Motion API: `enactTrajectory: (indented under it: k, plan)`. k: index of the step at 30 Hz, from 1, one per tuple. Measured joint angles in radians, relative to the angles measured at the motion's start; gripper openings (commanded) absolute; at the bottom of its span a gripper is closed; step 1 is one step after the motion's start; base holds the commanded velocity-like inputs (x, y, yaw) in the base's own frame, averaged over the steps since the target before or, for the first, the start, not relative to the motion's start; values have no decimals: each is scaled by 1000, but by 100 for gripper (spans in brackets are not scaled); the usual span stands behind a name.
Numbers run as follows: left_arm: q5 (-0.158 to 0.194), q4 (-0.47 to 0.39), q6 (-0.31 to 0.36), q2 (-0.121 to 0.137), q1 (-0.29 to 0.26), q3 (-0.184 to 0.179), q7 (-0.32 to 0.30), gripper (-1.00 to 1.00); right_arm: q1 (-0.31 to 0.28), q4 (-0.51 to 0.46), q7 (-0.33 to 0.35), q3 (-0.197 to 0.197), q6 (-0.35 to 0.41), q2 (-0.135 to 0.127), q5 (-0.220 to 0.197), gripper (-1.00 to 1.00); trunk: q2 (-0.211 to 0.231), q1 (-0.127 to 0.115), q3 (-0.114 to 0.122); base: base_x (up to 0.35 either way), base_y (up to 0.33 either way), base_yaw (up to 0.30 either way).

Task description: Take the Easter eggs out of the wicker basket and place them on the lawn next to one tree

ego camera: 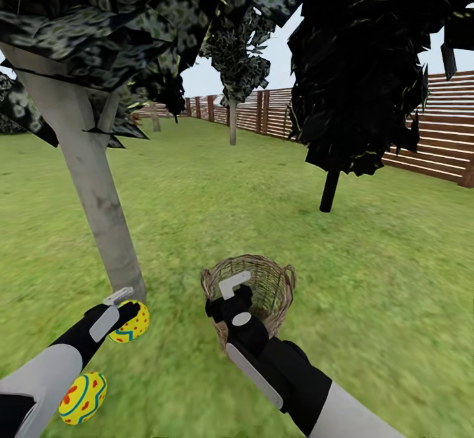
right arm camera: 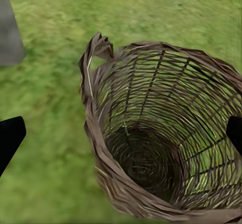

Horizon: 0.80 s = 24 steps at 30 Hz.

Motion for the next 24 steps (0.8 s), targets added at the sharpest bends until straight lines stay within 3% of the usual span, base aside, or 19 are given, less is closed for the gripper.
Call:
enactTrajectory:
  k: [9, 16, 21, 24]
  plan:
    - [0, 1, -7, 0, 0, -15, 1, -100, 1, -11, 1, 7, 0, 0, 0, 100, -2, 4, -35, 0, 0, 4]
    - [1, 2, -51, -19, 1, -54, 1, -100, 3, -11, 1, 7, 0, 0, 0, 100, -4, 7, -62, 0, 0, 221]
    - [0, 2, -58, -22, 0, -59, 1, -100, 3, -11, 2, 8, 0, 0, -1, 100, -5, 9, -81, 0, 0, 86]
    - [0, 2, -60, -24, 1, -60, 2, -100, 3, -11, 3, 9, 0, 0, -1, 100, -5, 9, -81, 0, 0, 13]
